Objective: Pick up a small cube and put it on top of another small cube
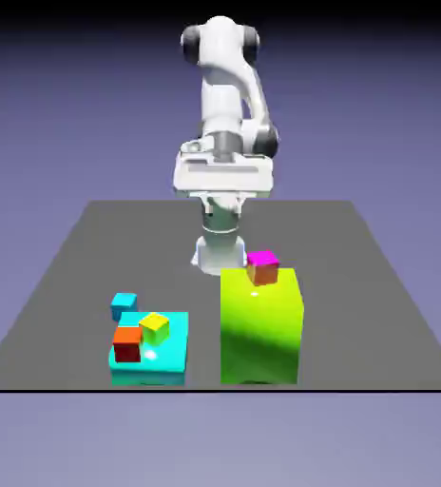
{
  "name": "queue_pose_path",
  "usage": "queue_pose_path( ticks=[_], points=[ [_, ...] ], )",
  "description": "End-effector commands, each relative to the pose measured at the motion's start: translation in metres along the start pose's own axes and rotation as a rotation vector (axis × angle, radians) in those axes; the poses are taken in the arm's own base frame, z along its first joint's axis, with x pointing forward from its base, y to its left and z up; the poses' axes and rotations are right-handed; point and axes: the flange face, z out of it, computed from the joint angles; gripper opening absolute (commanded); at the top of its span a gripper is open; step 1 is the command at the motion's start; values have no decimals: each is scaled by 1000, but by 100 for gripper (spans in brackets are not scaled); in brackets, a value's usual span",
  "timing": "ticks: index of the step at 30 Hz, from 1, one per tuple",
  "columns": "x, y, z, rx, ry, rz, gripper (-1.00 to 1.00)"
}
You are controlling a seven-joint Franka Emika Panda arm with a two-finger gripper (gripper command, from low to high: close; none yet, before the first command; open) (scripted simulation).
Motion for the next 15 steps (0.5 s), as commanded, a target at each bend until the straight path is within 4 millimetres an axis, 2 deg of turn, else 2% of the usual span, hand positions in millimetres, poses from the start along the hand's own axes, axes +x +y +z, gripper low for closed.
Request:
queue_pose_path(
  ticks=[1,5,8,11,15],
  points=[
    [5,19,14,-47,-24,4,0],
    [18,102,59,-221,-137,25,0],
    [18,170,83,-334,-237,50,0],
    [9,239,99,-431,-348,83,0],
    [-18,331,105,-532,-511,140,0]
  ],
)
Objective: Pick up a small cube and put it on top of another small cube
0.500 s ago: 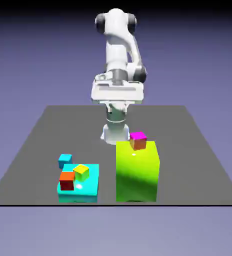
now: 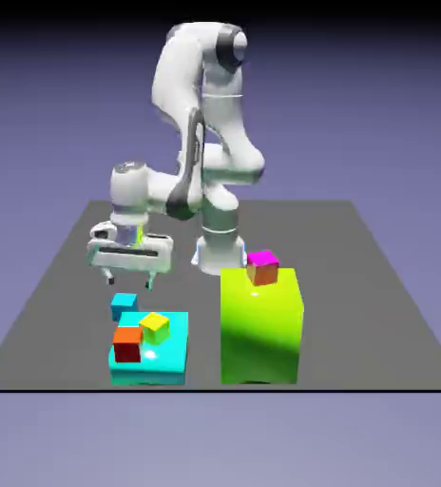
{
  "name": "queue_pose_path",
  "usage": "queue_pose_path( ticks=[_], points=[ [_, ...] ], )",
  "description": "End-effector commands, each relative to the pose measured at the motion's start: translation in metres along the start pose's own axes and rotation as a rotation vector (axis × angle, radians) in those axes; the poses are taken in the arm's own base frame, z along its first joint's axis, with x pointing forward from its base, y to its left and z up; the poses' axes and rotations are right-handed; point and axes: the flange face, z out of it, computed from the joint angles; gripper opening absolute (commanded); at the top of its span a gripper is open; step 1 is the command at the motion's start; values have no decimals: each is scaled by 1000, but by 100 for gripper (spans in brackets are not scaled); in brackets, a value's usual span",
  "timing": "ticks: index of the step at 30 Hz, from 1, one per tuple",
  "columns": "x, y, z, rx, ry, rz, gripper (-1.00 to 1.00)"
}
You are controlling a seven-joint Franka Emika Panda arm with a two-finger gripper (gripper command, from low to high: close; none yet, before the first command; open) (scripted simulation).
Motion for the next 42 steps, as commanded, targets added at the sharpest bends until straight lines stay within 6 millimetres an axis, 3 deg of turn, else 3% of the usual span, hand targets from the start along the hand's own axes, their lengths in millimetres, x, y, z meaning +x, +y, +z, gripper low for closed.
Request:
queue_pose_path(
  ticks=[1,8,9,10,17,19,24,29,34,38,39,42],
  points=[
    [0,15,12,-12,-25,15,0],
    [-2,15,78,-12,-26,15,0],
    [-2,15,78,-12,-26,15,-100],
    [-2,15,78,-12,-26,15,-100],
    [0,15,10,-12,-26,15,-100],
    [-1,15,8,-12,-26,15,-100],
    [49,-36,-21,-18,-23,139,-100],
    [86,-96,-56,-18,-22,259,-100],
    [108,-165,-97,-14,-25,375,-100],
    [113,-220,-131,-10,-31,461,-100],
    [113,-220,-131,-10,-31,461,-100],
    [112,-221,-73,-9,-31,461,-100]
  ],
)
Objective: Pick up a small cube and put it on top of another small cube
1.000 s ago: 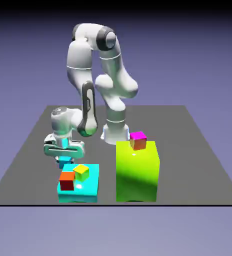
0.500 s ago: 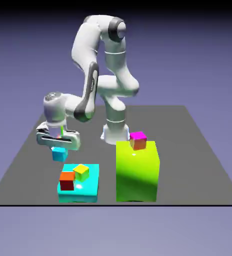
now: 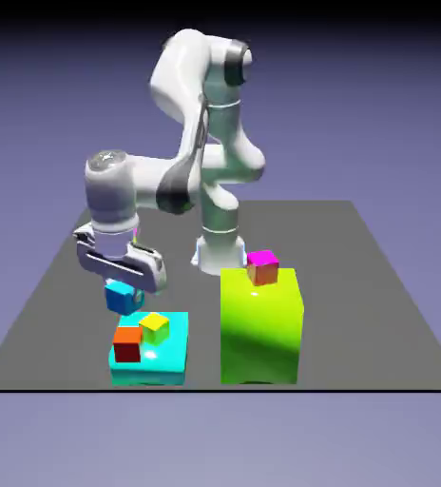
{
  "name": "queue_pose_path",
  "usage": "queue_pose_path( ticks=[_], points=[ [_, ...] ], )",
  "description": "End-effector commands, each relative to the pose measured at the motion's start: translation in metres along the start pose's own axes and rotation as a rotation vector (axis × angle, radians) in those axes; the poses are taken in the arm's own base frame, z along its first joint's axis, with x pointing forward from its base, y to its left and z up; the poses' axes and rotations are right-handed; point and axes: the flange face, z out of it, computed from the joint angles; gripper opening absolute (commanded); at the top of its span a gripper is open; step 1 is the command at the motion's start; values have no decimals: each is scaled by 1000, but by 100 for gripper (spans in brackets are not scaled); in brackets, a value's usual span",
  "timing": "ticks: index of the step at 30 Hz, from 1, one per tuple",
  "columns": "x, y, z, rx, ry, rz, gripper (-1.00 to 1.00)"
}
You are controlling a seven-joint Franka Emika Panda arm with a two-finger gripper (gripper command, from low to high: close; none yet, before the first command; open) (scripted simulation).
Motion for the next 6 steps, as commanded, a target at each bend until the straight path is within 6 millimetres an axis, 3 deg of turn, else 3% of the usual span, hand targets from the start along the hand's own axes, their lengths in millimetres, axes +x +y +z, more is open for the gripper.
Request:
queue_pose_path(
  ticks=[1,2,3,6],
  points=[
    [0,1,12,-2,2,1,-100],
    [0,1,12,-2,2,1,100],
    [0,1,12,-2,2,1,100],
    [0,0,-46,-1,2,0,100]
  ],
)
